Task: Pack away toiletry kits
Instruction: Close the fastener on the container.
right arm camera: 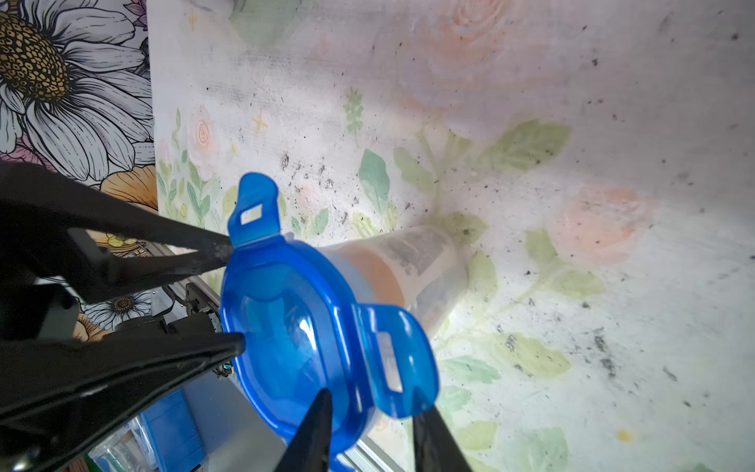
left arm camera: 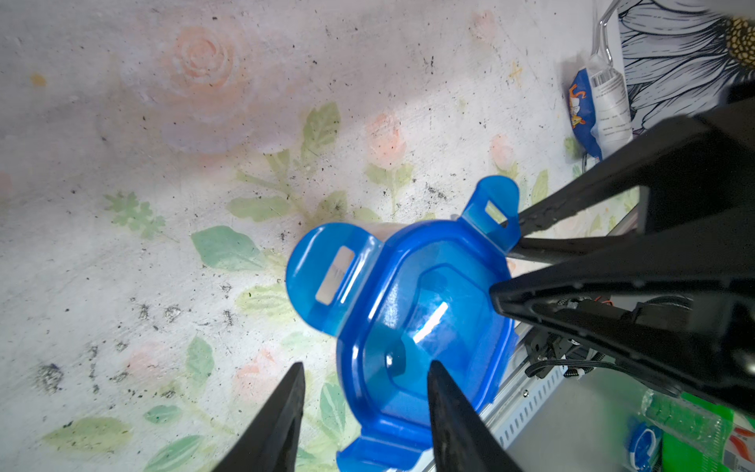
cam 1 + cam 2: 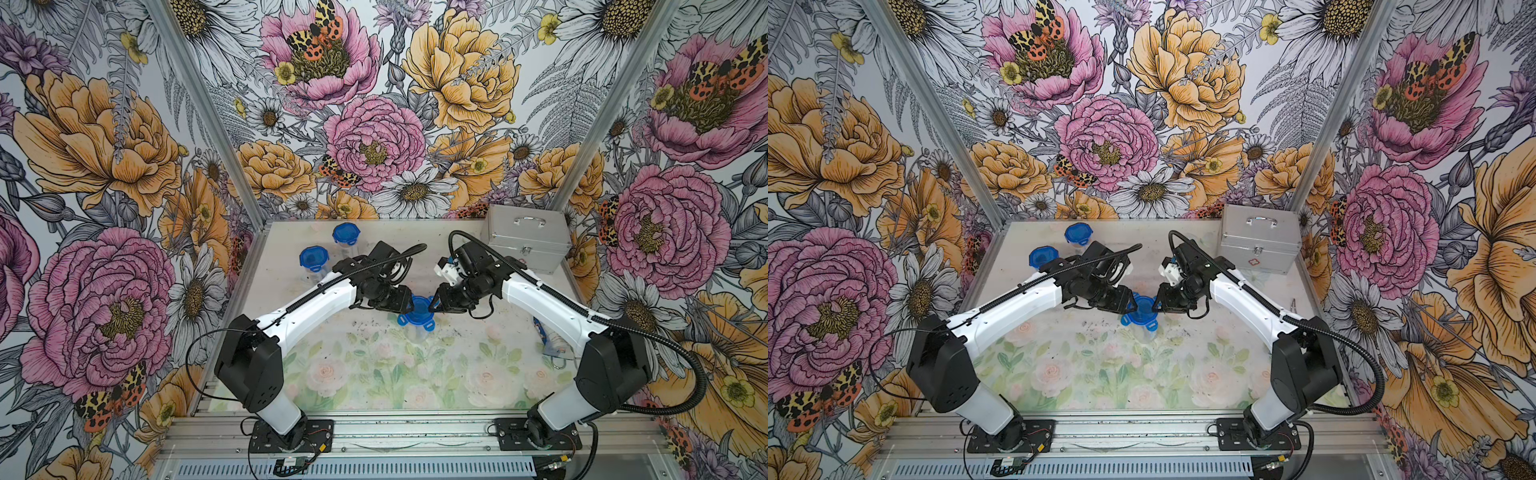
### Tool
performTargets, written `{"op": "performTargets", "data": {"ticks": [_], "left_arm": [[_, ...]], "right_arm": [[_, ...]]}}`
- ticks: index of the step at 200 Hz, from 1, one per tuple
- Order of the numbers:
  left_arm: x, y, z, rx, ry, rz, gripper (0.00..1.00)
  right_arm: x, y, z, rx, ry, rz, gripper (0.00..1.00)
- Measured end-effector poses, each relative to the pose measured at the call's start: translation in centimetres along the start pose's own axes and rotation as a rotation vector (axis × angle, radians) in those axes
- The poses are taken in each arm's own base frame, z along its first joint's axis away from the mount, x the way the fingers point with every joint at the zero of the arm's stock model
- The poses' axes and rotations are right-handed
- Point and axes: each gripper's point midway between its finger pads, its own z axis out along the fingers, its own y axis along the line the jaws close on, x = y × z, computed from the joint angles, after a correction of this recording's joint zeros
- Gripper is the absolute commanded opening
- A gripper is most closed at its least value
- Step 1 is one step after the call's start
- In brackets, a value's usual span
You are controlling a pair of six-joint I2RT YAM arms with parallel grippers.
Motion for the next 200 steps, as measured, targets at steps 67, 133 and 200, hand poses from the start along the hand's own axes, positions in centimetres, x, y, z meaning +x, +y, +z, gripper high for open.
{"op": "performTargets", "data": {"ticks": [67,133,200], "left_arm": [[0.39,-0.29,0.33,0.016,0.010,-0.002,0.39],[0.20,-0.53,0.51,0.030,-0.002,0.000,0.26],[0.24,-0.61,0.57,0.035,-0.003,0.003,0.30]], "right_arm": [[-0.25,-0.30,-0.01,0.007,-0.007,-0.002,0.36],[-0.59,-0.42,-0.33,0.010,-0.017,0.003,0.37],[-0.58,-0.42,-0.33,0.011,-0.016,0.003,0.40]]}}
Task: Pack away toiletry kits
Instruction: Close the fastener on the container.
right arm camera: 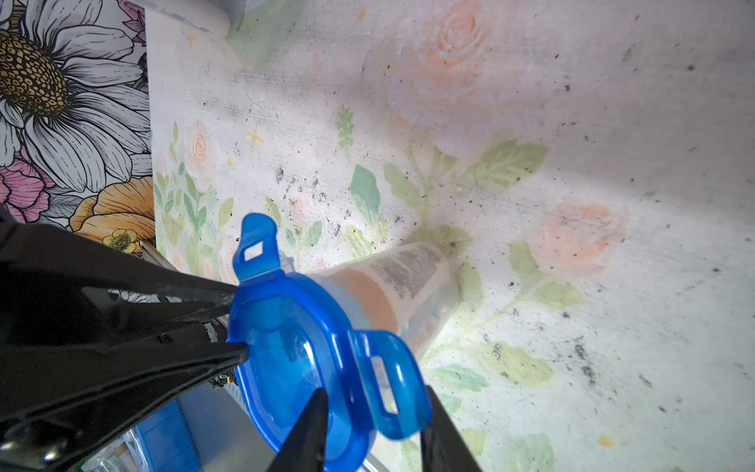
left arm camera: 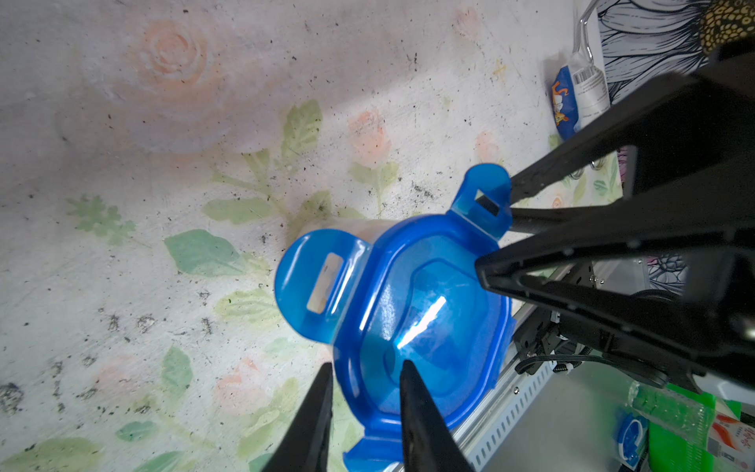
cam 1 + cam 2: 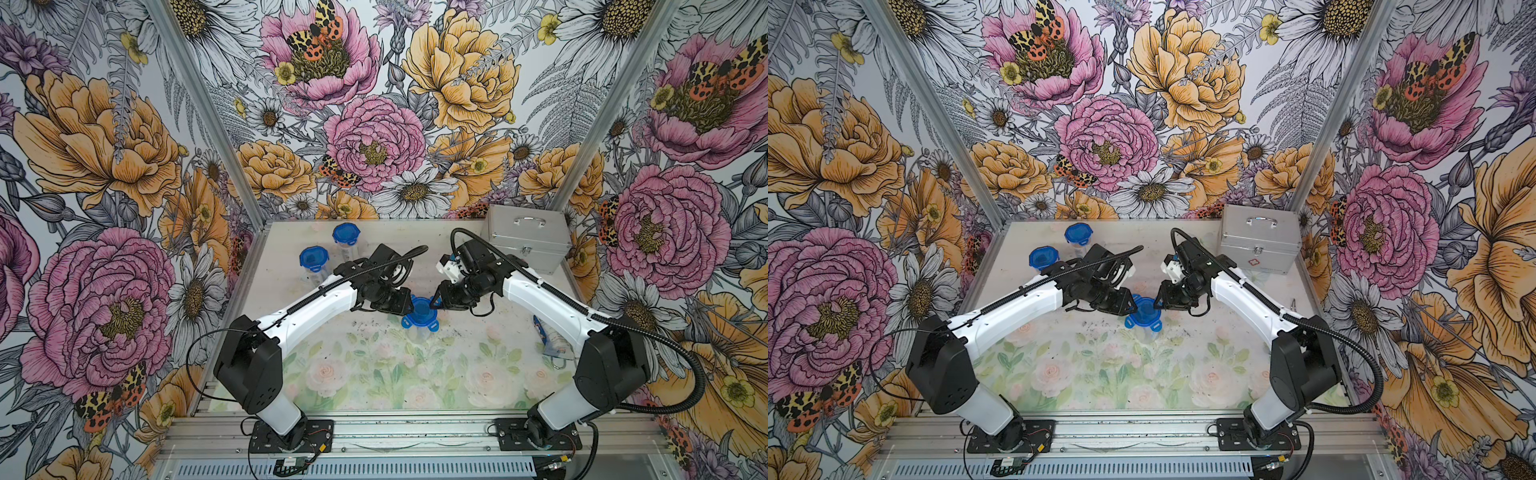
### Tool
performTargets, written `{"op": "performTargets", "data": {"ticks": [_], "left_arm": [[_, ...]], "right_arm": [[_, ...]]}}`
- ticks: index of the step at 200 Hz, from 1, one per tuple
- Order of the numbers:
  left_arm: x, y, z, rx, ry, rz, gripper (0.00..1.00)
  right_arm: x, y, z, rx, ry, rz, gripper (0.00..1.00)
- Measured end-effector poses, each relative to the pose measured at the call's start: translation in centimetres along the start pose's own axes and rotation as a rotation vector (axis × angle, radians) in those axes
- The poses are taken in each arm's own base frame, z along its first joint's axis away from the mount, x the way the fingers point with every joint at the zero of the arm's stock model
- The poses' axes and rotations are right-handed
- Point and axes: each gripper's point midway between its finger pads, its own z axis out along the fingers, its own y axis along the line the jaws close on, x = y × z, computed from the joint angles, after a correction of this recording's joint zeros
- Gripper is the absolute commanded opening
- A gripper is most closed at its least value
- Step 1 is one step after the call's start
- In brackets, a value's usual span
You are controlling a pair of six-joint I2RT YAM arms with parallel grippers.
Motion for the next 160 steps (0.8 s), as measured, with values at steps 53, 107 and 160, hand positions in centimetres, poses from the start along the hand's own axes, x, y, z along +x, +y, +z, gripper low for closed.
{"op": "performTargets", "data": {"ticks": [53,107,160], "left_arm": [[0.6,0.8,-0.2,-0.021,0.024,-0.062,0.63],[1.9,0.9,-3.7,-0.052,0.006,-0.171,0.63],[3.2,-1.8,-4.8,-0.037,-0.002,-0.310,0.53]], "right_arm": [[-0.1,0.0,-1.4,0.040,-0.038,-0.001,0.62],[-1.7,1.7,-5.7,0.117,-0.103,-0.087,0.60],[-2.4,3.5,-4.9,0.126,-0.037,-0.210,0.53]]}}
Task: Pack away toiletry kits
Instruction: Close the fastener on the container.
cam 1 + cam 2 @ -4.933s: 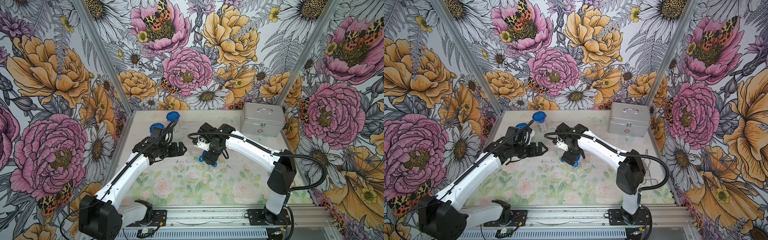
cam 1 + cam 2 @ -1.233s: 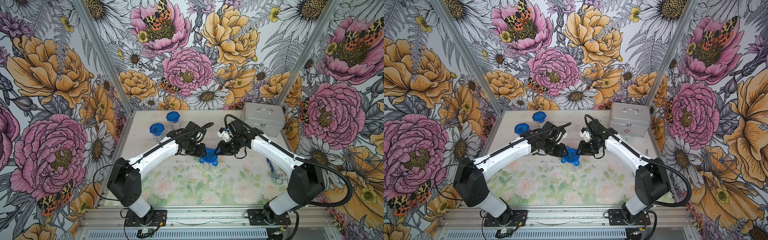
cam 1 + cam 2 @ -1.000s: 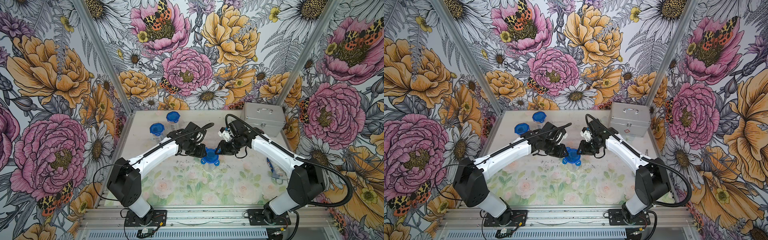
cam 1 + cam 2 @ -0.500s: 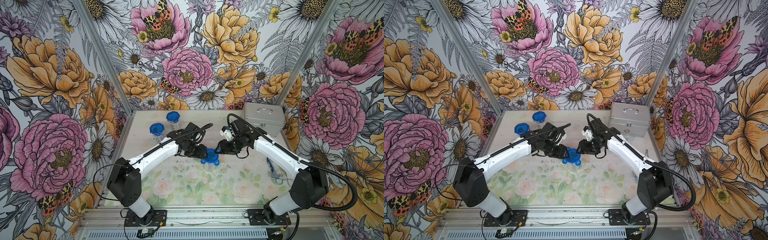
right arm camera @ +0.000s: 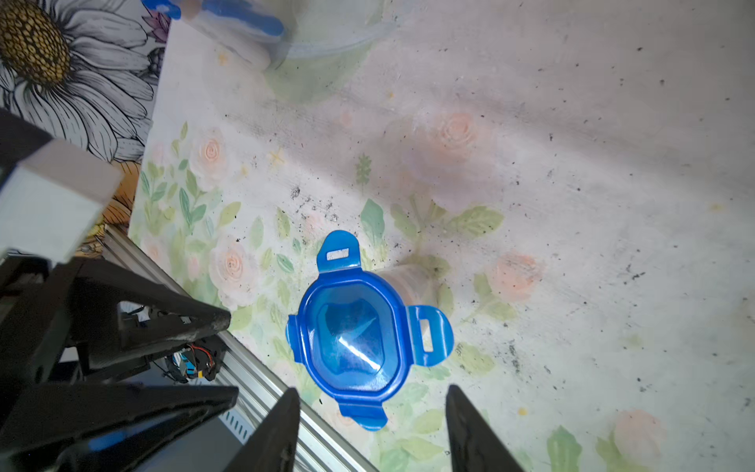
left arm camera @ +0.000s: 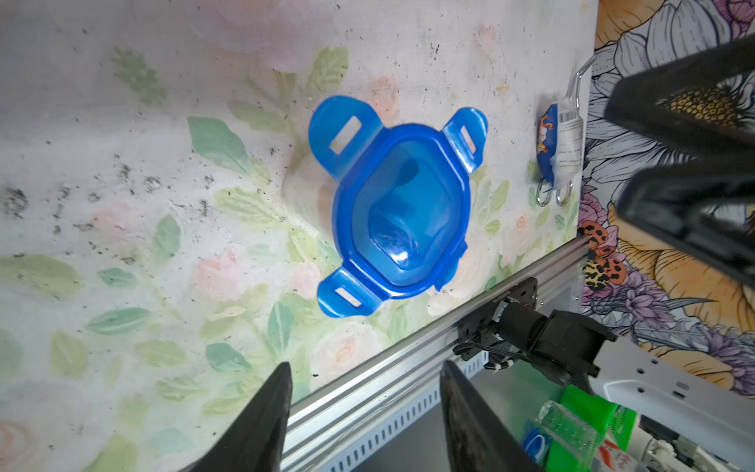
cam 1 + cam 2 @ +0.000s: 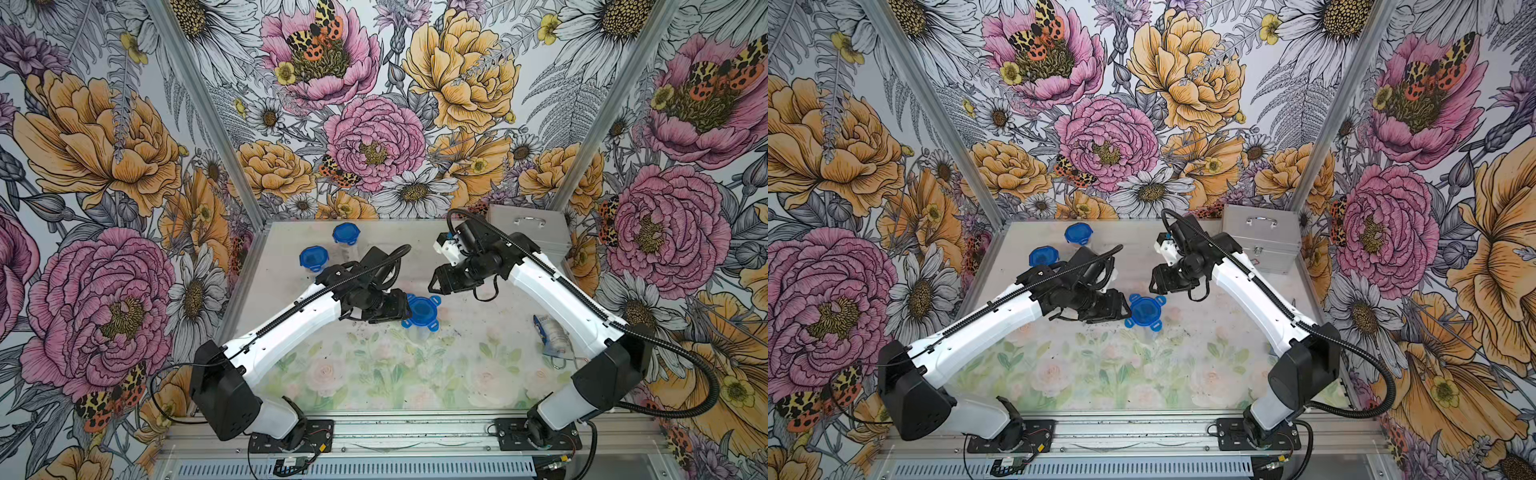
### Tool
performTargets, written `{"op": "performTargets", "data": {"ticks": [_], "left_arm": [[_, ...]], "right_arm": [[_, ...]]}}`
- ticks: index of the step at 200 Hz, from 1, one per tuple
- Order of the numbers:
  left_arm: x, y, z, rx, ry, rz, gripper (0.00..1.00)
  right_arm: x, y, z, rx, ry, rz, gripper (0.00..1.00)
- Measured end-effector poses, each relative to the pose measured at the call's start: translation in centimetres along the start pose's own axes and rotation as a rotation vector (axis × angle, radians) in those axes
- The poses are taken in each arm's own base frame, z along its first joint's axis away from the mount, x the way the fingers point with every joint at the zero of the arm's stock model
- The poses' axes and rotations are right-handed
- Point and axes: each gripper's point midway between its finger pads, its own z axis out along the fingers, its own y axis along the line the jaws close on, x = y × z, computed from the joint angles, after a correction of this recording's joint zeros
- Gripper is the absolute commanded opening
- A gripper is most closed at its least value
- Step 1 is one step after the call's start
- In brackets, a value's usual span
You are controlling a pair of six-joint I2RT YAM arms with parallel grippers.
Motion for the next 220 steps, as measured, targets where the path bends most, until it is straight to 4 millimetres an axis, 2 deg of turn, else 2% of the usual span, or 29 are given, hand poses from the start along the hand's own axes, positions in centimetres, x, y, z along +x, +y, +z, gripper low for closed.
{"op": "performTargets", "data": {"ticks": [37,143,220], "left_arm": [[0.4,0.0,1.3,-0.033,0.018,-0.082,0.49],[-0.5,0.5,3.8,-0.029,0.008,-0.175,0.46],[-0.8,-0.2,5.4,0.012,0.035,-0.192,0.43]], "right_arm": [[1.2,-0.8,2.3,0.016,0.101,-0.015,0.50],[1.8,-1.6,4.2,0.017,0.174,-0.050,0.49],[1.8,-1.4,4.2,-0.004,0.177,-0.061,0.49]]}}
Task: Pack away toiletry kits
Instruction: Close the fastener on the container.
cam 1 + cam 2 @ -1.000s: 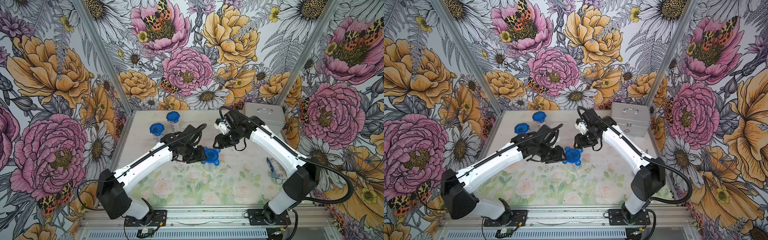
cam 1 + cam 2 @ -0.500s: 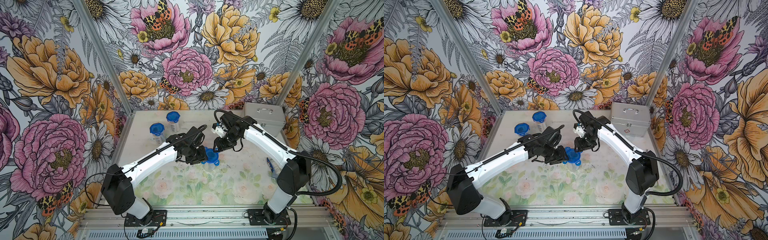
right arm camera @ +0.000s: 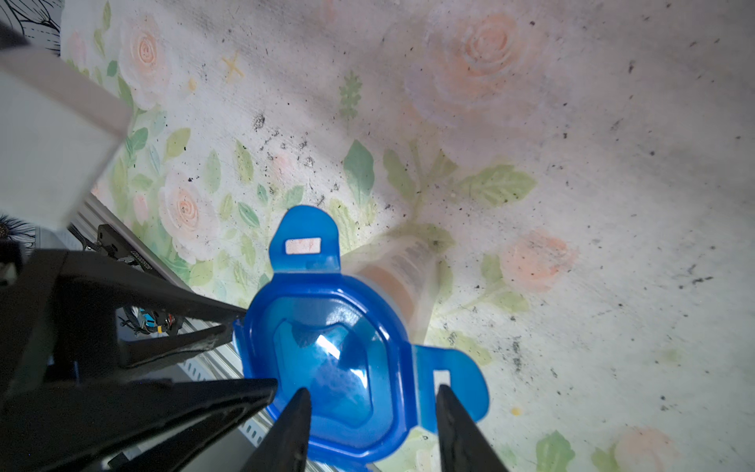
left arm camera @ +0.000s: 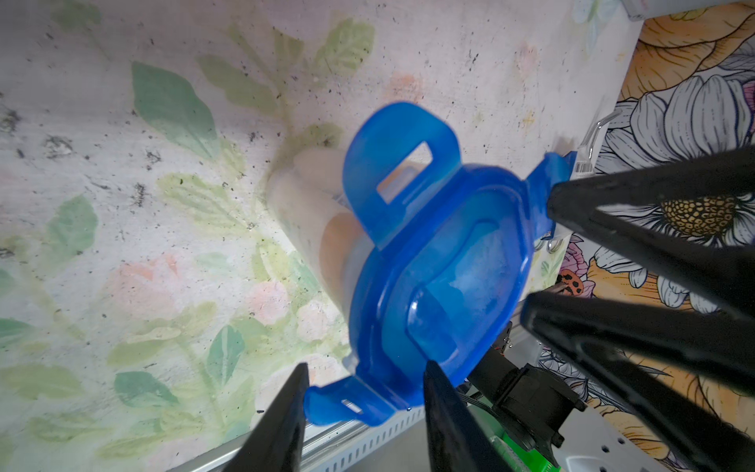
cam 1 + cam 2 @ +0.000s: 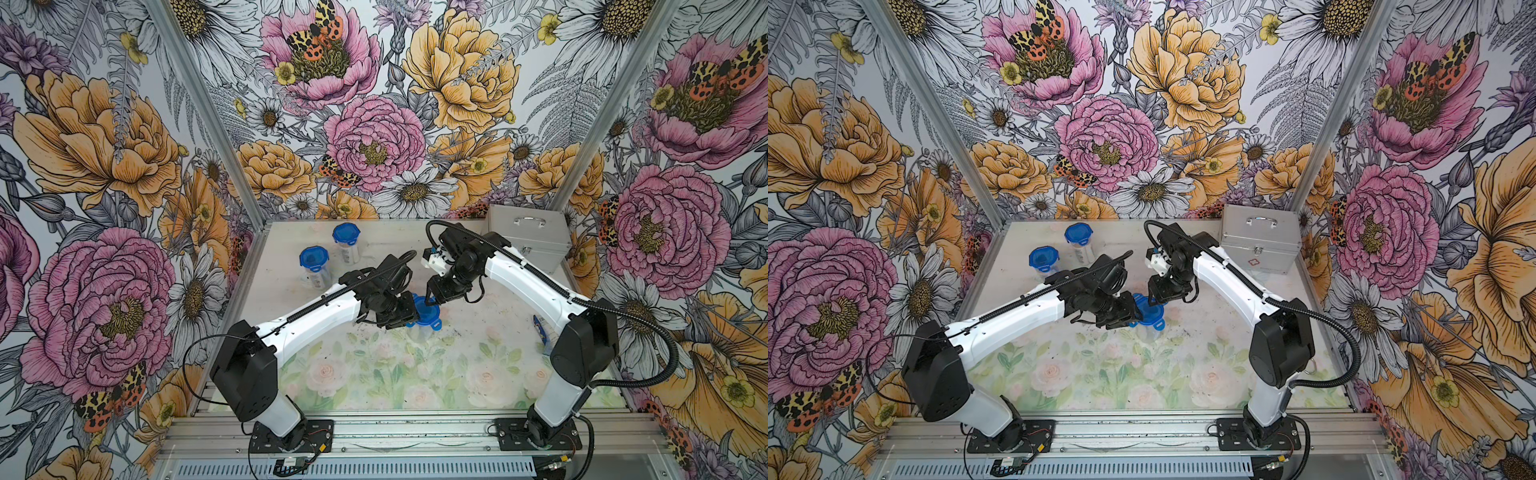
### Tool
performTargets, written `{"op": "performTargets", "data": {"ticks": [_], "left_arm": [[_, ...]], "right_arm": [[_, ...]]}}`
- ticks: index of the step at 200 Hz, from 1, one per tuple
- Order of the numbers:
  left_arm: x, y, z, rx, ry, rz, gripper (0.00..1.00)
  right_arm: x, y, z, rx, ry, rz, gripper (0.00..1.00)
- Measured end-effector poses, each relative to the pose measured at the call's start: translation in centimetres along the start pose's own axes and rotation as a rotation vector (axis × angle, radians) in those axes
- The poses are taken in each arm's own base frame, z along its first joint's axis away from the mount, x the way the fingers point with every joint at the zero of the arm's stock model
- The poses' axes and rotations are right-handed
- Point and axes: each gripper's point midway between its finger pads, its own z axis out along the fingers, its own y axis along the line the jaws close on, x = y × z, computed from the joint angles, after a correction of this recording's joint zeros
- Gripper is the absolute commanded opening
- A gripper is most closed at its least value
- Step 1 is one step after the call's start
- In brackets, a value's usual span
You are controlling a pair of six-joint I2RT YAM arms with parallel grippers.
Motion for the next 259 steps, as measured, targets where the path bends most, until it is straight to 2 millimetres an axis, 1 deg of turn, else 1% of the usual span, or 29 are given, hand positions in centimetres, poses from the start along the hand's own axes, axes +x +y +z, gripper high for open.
{"op": "performTargets", "data": {"ticks": [64,145,163,177,196,238,259], "left_arm": [[-0.3,-0.2,0.2,0.021,0.008,-0.005,0.43],[-0.8,-0.6,0.6,0.035,0.006,0.028,0.43],[-1.1,-1.0,0.7,0.037,0.005,0.044,0.47],[-1.5,-1.2,0.9,0.031,0.005,0.053,0.53],[-2.1,-1.0,0.8,0.009,-0.006,0.058,0.59],[-2.1,0.3,-0.1,-0.086,-0.020,0.054,0.61],[-1.7,0.9,-0.6,-0.131,-0.018,0.054,0.59]], "right_arm": [[0.7,-0.5,0.7,-0.015,0.025,0.013,0.49],[0.9,-1.1,1.0,-0.013,0.027,0.026,0.50],[0.9,-1.4,1.0,-0.014,0.027,0.037,0.50],[1.1,-1.3,1.2,-0.032,0.031,0.045,0.50],[1.4,-1.1,1.4,-0.054,0.037,0.049,0.50],[1.5,-1.0,1.3,-0.060,0.039,0.052,0.50],[1.5,-0.9,1.4,-0.065,0.039,0.052,0.50]]}}
